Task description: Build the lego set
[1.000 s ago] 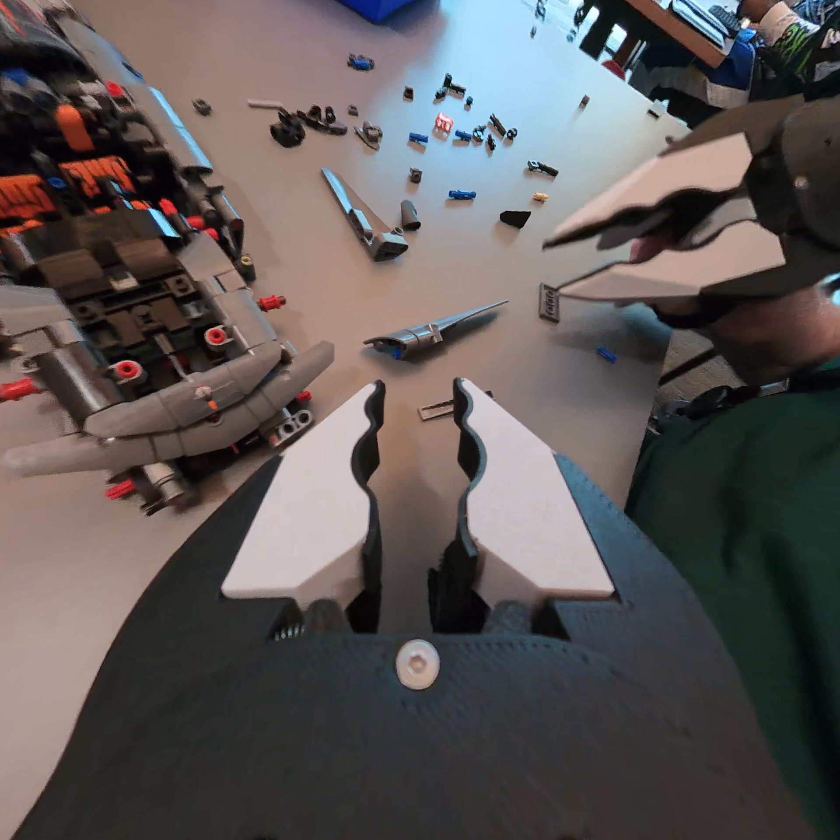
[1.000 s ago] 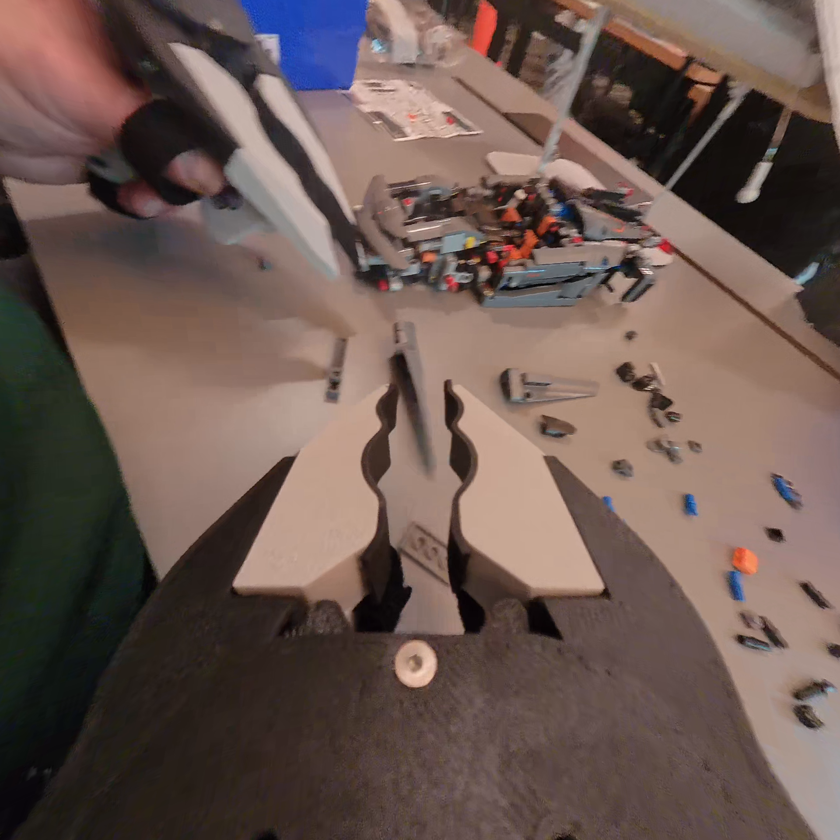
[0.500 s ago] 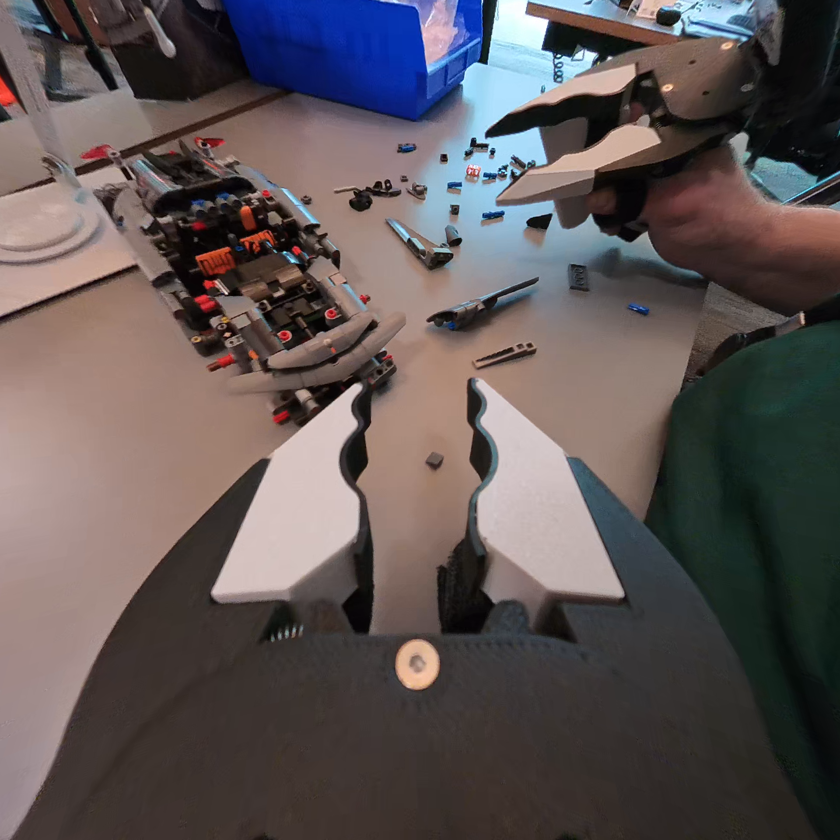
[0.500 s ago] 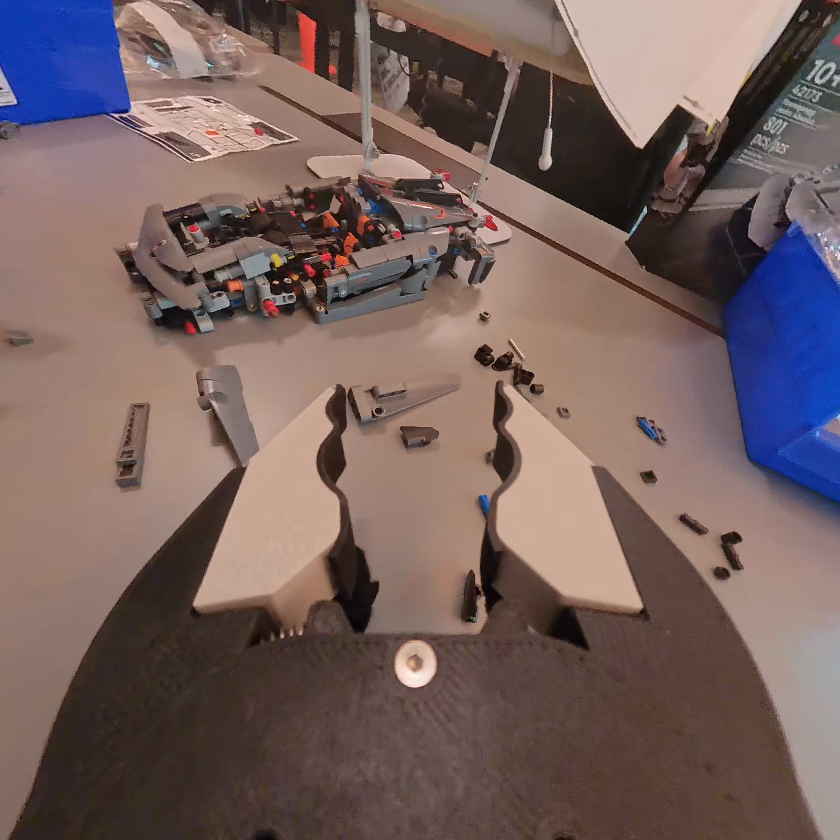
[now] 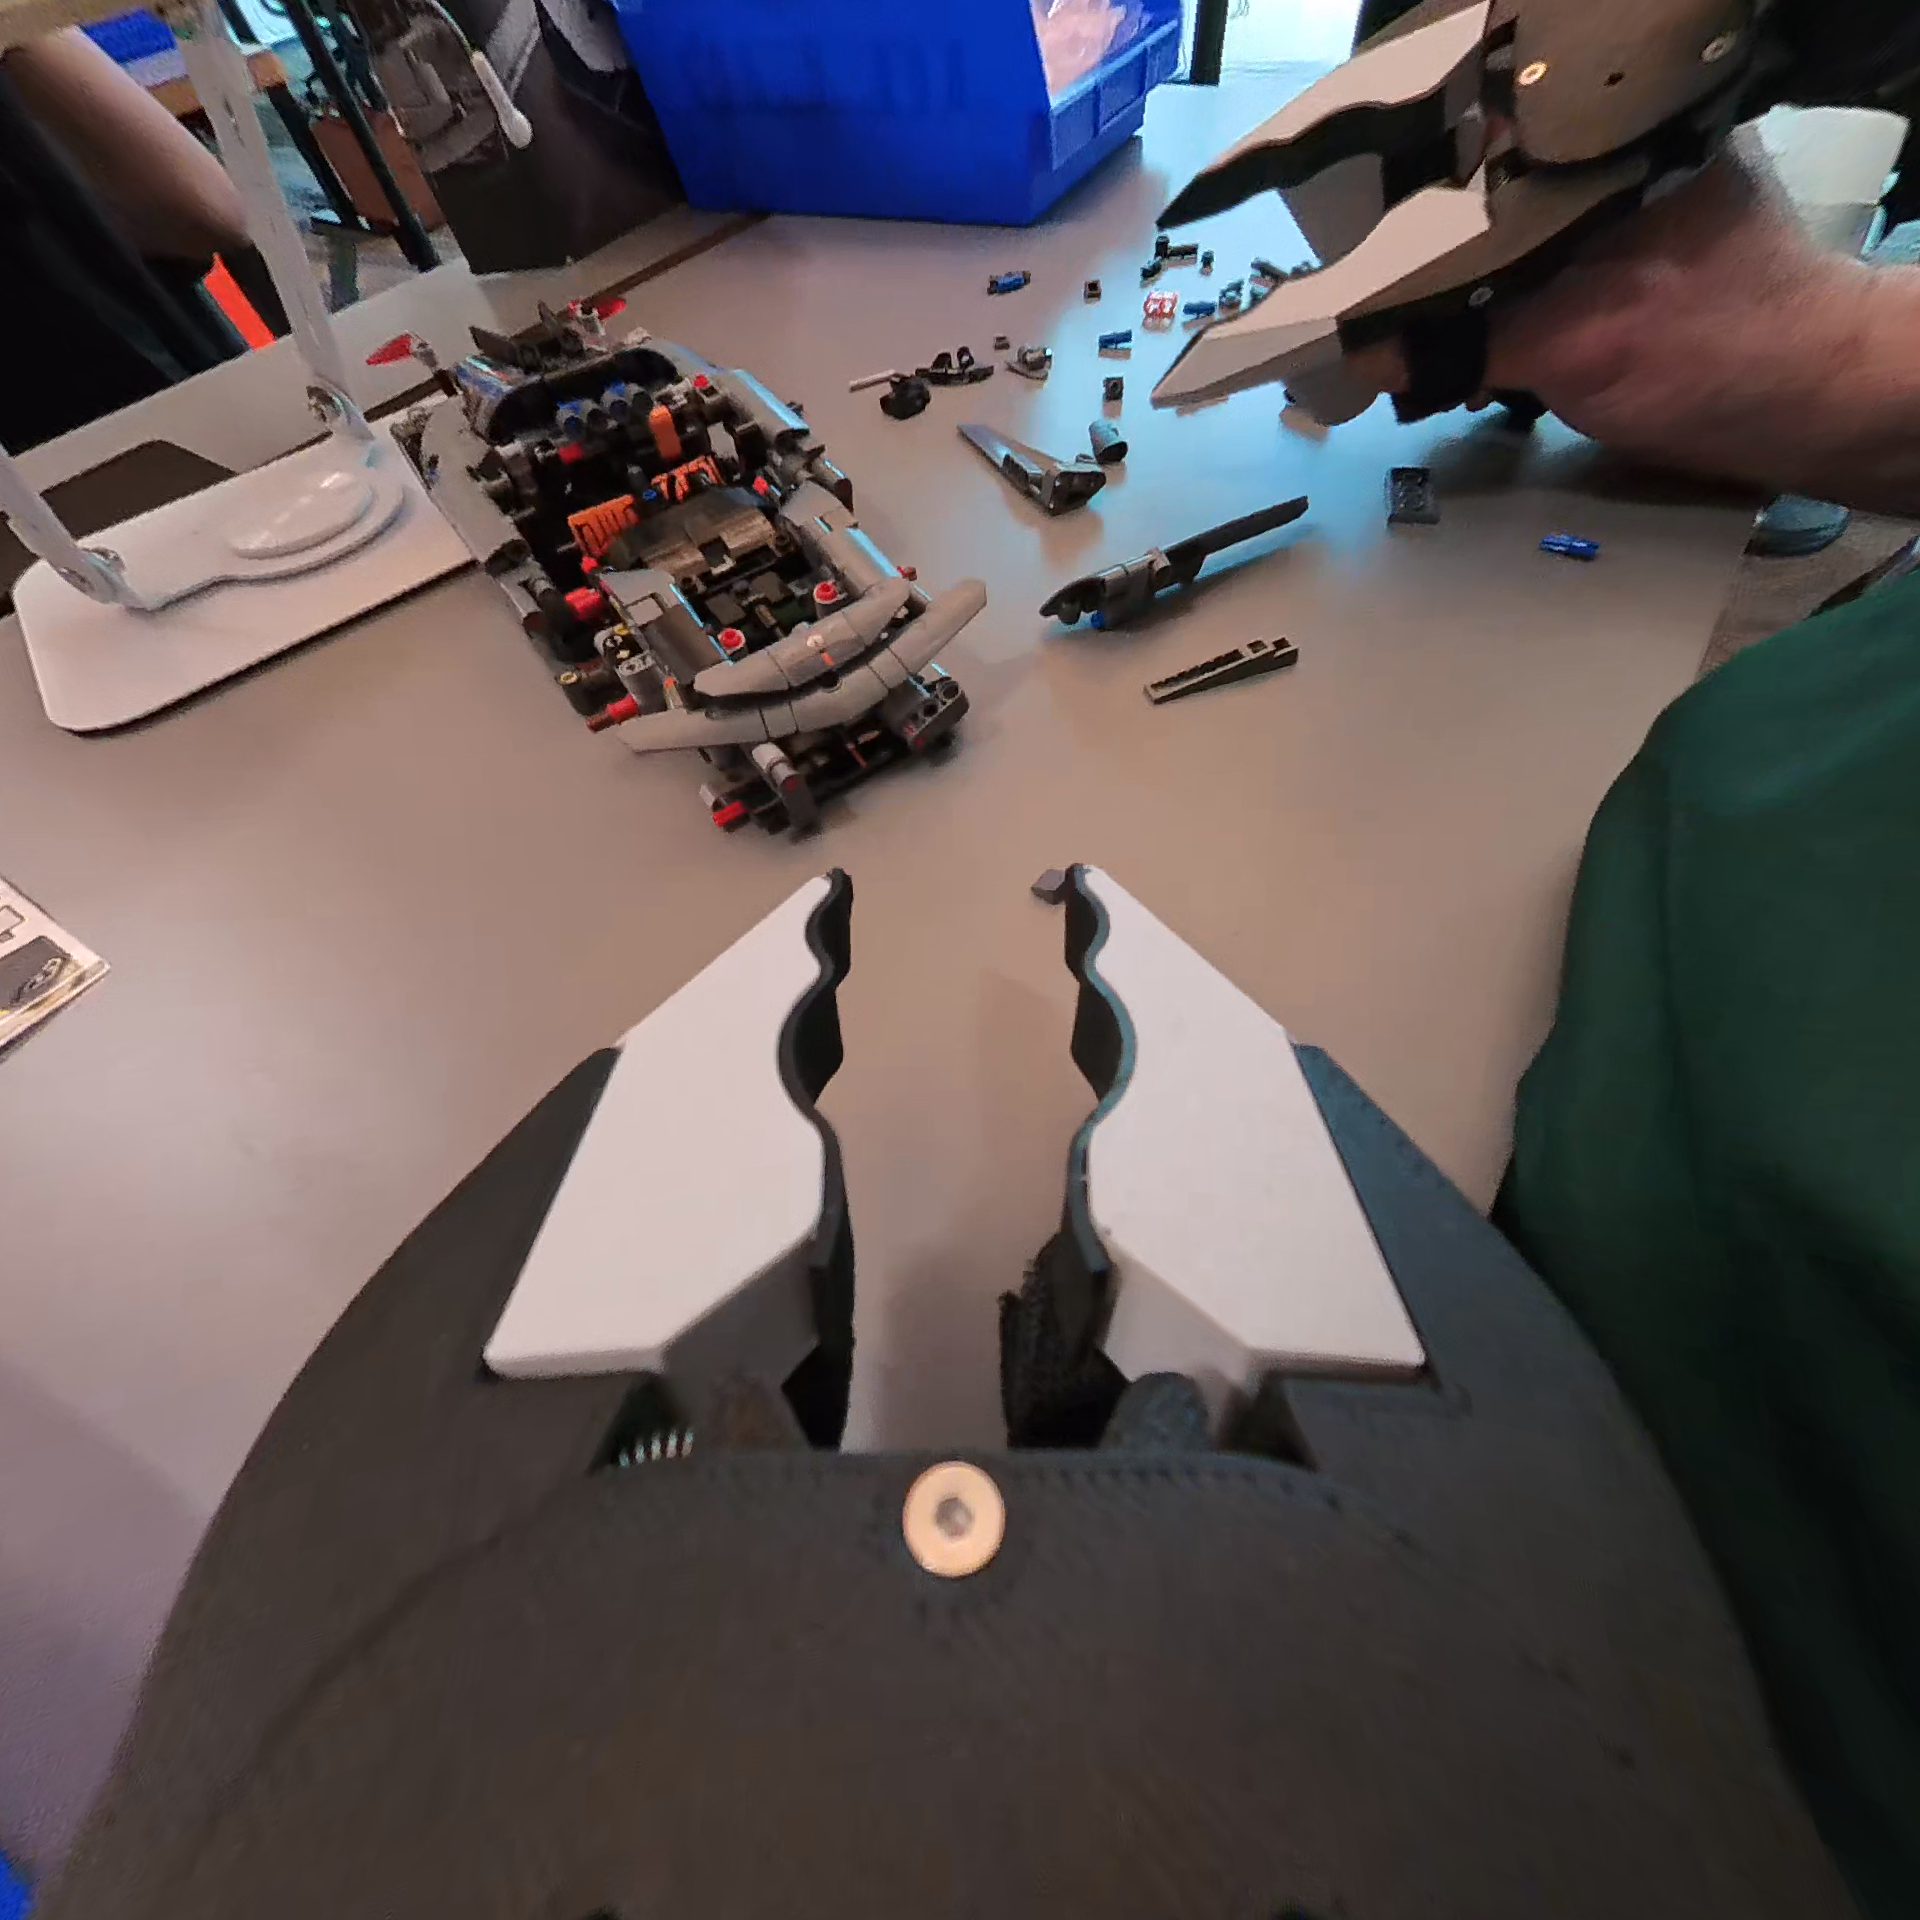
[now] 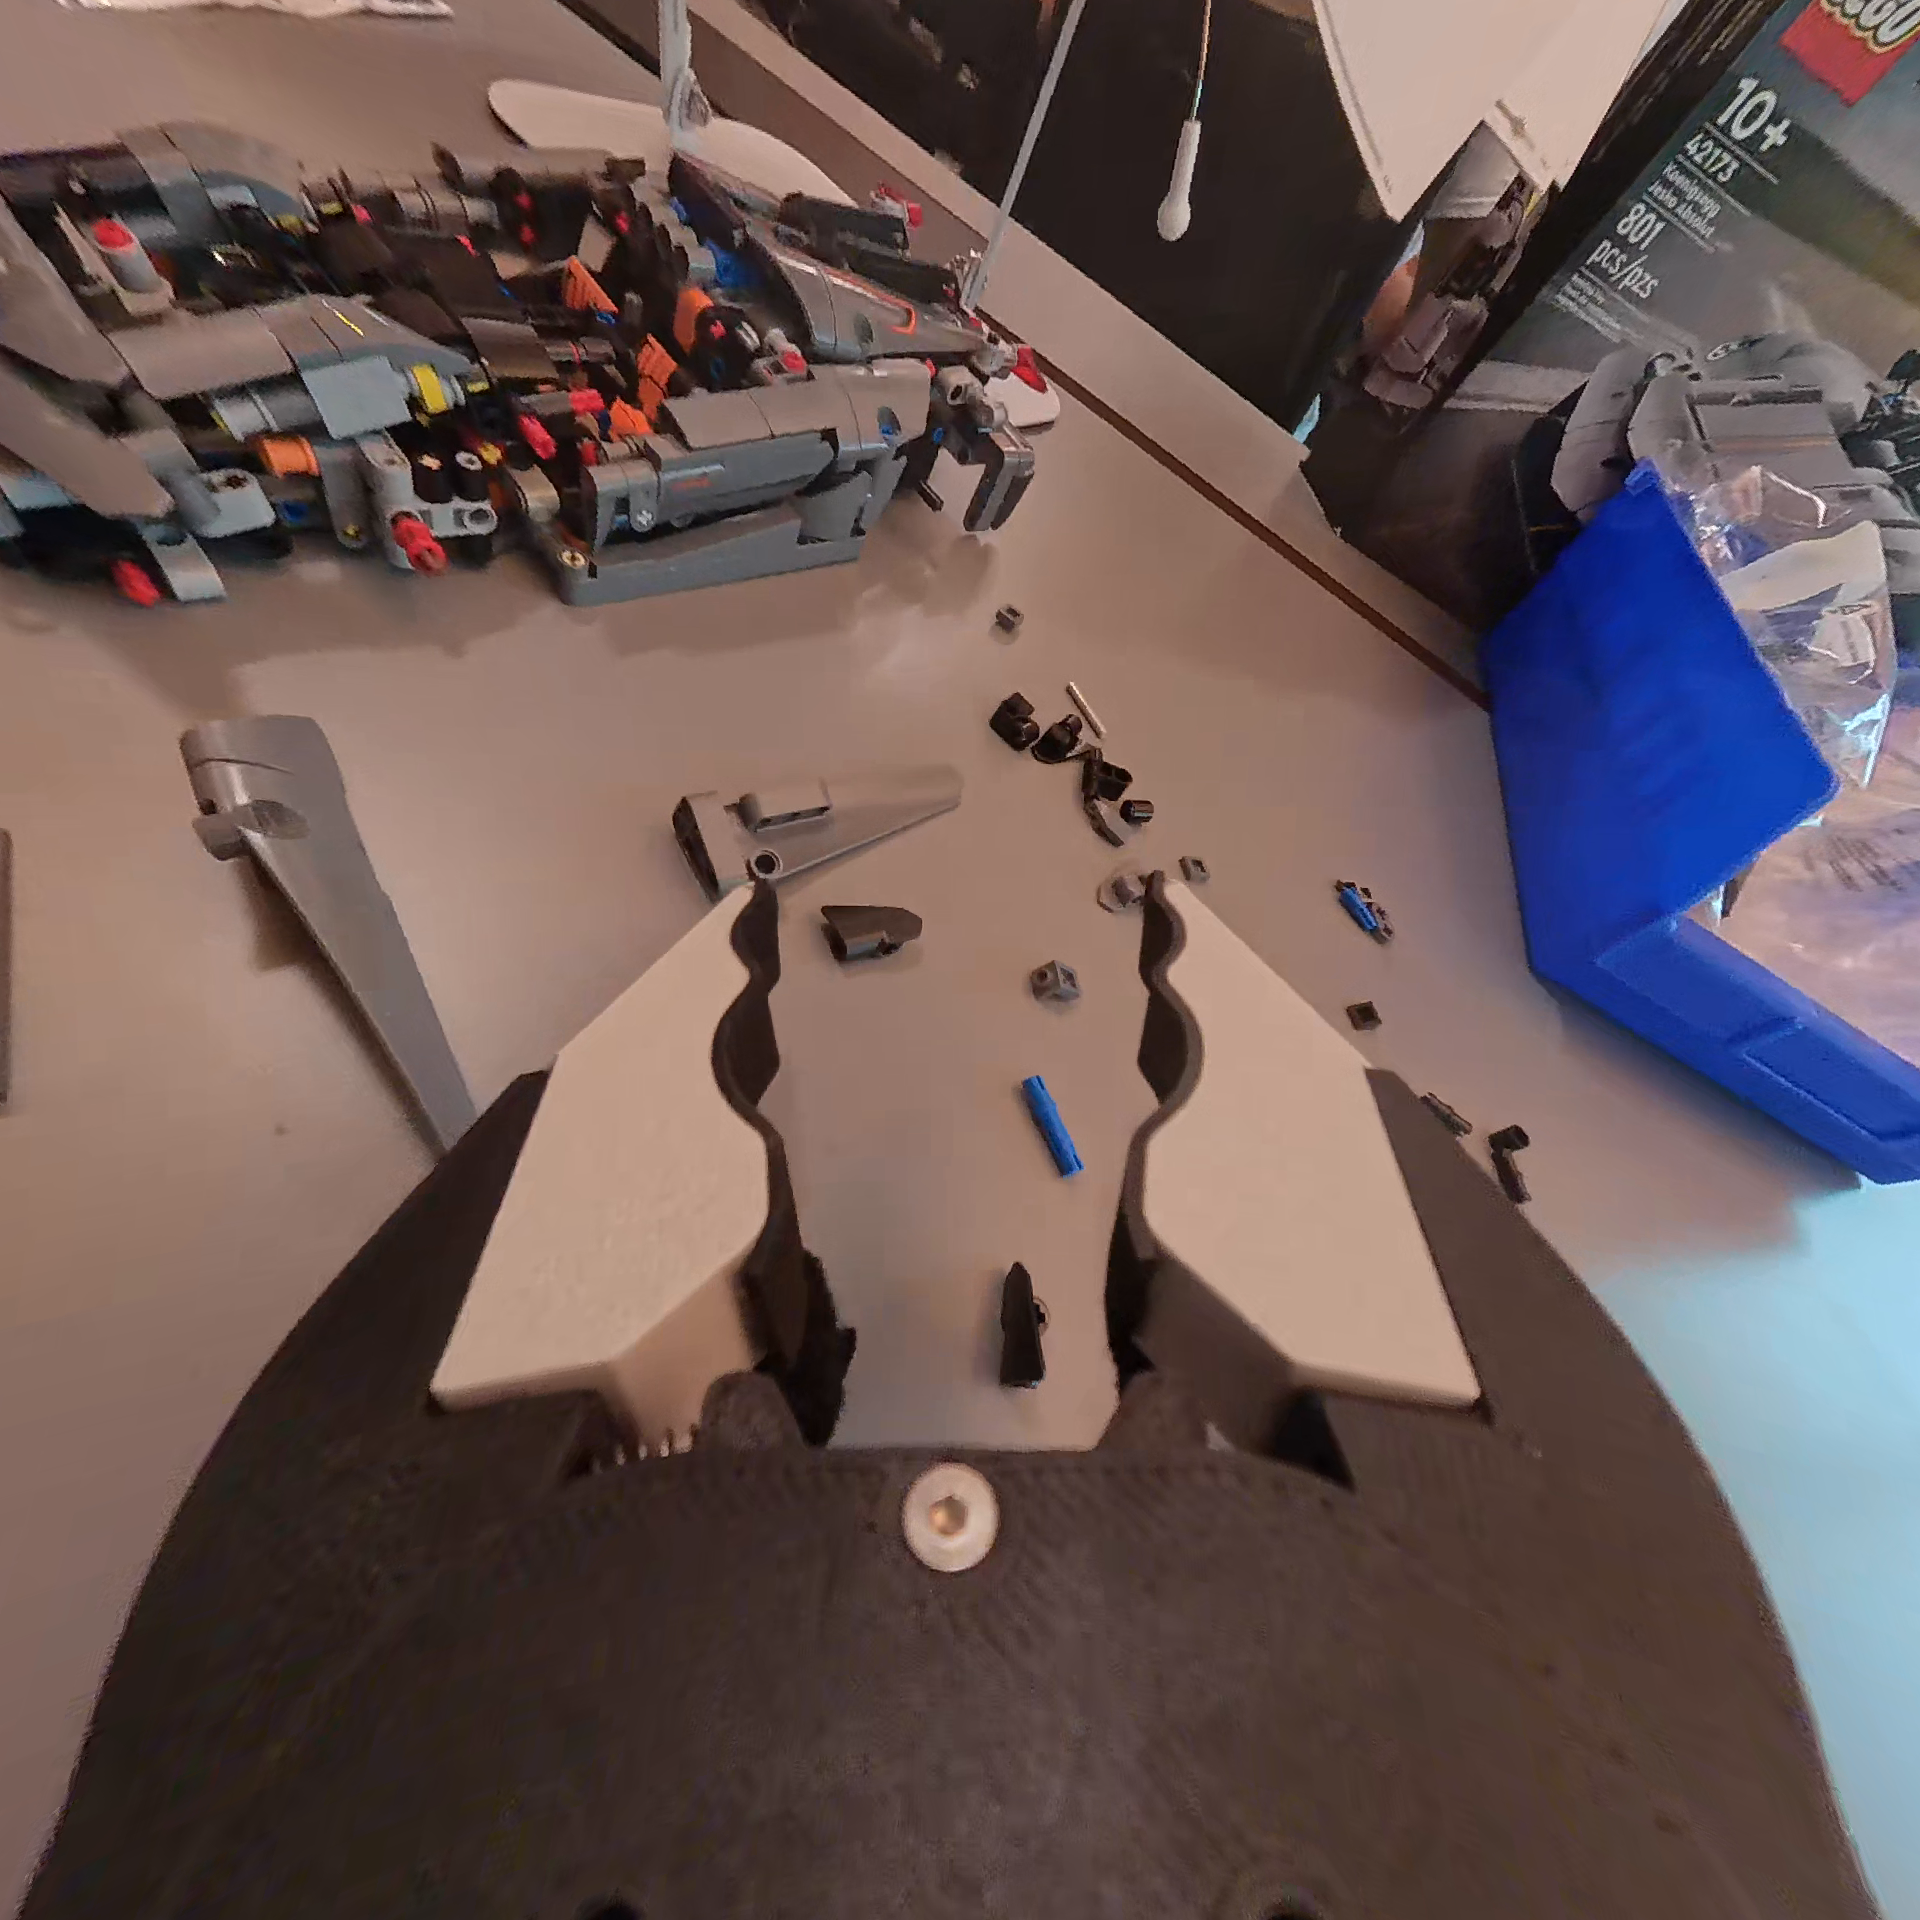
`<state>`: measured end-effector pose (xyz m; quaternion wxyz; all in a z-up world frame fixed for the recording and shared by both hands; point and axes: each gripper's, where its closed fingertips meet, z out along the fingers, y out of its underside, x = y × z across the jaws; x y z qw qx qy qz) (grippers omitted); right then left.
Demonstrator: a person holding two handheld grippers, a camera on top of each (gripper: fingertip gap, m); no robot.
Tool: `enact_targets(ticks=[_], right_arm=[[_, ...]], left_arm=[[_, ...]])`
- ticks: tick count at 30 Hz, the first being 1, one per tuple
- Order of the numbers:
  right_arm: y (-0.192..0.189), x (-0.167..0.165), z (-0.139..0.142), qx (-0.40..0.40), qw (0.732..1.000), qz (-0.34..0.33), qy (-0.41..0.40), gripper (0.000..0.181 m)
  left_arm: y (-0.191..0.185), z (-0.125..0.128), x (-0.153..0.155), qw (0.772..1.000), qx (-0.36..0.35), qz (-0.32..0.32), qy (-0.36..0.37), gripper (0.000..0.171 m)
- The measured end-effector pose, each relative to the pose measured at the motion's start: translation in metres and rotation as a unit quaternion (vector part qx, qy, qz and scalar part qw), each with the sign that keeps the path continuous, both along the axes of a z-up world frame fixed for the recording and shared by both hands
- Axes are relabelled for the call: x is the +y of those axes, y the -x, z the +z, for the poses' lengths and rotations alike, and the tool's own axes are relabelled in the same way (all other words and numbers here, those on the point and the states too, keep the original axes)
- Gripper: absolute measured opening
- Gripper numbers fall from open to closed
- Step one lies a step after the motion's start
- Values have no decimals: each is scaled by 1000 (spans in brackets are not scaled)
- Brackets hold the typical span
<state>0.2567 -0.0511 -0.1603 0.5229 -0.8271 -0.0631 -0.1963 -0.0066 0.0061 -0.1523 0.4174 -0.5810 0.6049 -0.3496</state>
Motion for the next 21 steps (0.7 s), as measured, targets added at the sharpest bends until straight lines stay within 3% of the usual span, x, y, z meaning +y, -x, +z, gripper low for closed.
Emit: enact_targets(ticks=[21], right_arm=[[-21,2,-17,-96,992,-61,62,71]], left_arm=[[-2,21,-8,995,-70,-61,37,35]])
